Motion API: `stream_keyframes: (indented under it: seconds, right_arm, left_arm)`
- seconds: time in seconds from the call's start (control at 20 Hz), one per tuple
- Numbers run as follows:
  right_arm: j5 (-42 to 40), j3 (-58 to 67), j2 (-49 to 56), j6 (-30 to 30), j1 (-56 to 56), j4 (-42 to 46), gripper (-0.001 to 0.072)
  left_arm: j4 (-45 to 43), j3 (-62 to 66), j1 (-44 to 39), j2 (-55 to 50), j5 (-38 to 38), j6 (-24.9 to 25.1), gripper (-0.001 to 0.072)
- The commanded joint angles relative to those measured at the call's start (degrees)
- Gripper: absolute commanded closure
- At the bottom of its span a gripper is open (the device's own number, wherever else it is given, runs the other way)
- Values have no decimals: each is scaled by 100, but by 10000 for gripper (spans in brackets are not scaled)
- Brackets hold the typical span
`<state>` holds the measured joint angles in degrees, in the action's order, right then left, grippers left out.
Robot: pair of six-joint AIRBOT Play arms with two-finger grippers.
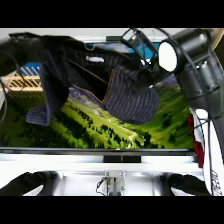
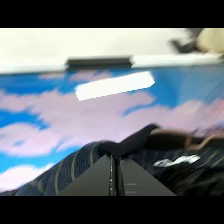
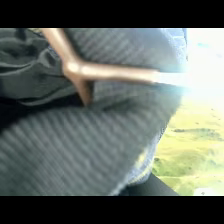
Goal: Fold the shirts.
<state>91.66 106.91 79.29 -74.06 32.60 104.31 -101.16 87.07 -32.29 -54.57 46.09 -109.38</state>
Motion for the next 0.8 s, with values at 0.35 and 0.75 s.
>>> stream_keyframes:
  seconds: [0.35,0.75]
  right_arm:
    - [79,-2,341,-133,400,186,625]
    - [-286,479,334,-267,400,275,625]
  left_arm:
    - [612,2,-490,-562,-1117,-162,652]
    - [608,-2,-1932,-1010,-4,186,652]
